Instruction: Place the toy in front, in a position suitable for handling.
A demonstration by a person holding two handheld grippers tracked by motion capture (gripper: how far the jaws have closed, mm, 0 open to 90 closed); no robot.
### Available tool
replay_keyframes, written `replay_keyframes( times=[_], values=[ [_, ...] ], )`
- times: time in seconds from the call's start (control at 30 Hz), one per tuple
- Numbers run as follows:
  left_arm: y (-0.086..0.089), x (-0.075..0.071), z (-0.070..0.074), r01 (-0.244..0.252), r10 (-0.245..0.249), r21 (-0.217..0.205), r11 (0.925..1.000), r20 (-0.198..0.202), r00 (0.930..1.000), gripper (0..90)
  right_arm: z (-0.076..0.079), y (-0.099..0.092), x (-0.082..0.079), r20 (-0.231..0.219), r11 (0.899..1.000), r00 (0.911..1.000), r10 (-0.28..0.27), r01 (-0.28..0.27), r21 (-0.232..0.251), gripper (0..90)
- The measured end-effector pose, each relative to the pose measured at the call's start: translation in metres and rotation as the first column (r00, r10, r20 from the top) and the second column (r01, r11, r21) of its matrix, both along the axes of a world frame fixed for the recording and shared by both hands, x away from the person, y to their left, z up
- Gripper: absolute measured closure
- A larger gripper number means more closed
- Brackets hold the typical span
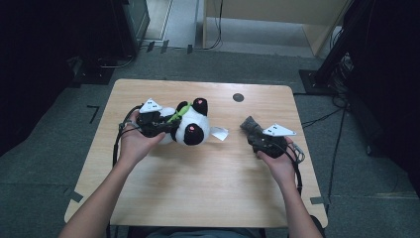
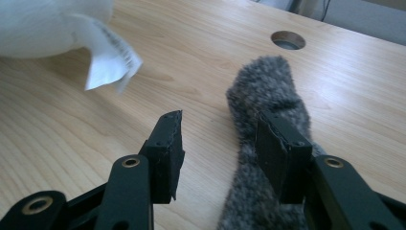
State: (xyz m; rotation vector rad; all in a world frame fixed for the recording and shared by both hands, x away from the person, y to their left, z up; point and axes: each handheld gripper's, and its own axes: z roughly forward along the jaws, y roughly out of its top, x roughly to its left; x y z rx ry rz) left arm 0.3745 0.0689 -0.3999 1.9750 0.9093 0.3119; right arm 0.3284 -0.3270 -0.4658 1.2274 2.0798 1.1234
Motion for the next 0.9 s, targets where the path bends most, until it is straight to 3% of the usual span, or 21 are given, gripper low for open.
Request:
replay_keyframes(
  times=[0.2, 0.47, 0.57, 0.7, 0.9],
  values=[
    [-0.013, -0.016, -0.007, 0.012, -0.012, 0.002, 0.9999, -0.013, 0.9998, 71.3, 0.001, -0.016, 0.002, 0.001, 0.999, 0.9987, -0.052, 0.052, -0.012, 53.6],
    [-0.029, -0.028, -0.016, 0.03, -0.03, -0.004, 0.9995, -0.035, 0.9989, 71.1, -0.005, -0.021, 0.009, -0.018, 0.996, 0.9968, -0.078, 0.077, -0.037, 53.6],
    [-0.037, -0.033, -0.02, 0.038, -0.037, 0.025, 0.999, -0.027, 0.9989, 70.8, -0.007, -0.021, 0.015, -0.026, 0.995, 0.996, -0.085, 0.084, -0.045, 53.4],
    [-0.04, -0.036, -0.023, 0.043, -0.043, 0.027, 0.9987, -0.026, 0.9988, 70.3, -0.01, -0.021, 0.024, -0.066, 0.996, 0.994, -0.087, 0.085, -0.035, 50.7],
    [-0.041, -0.039, -0.029, 0.055, -0.054, 0.028, 0.9981, -0.011, 0.9985, 68.4, -0.012, -0.016, 0.045, -0.113, 0.993, 0.9884, -0.101, 0.093, -0.073, 52.7]
  ],
)
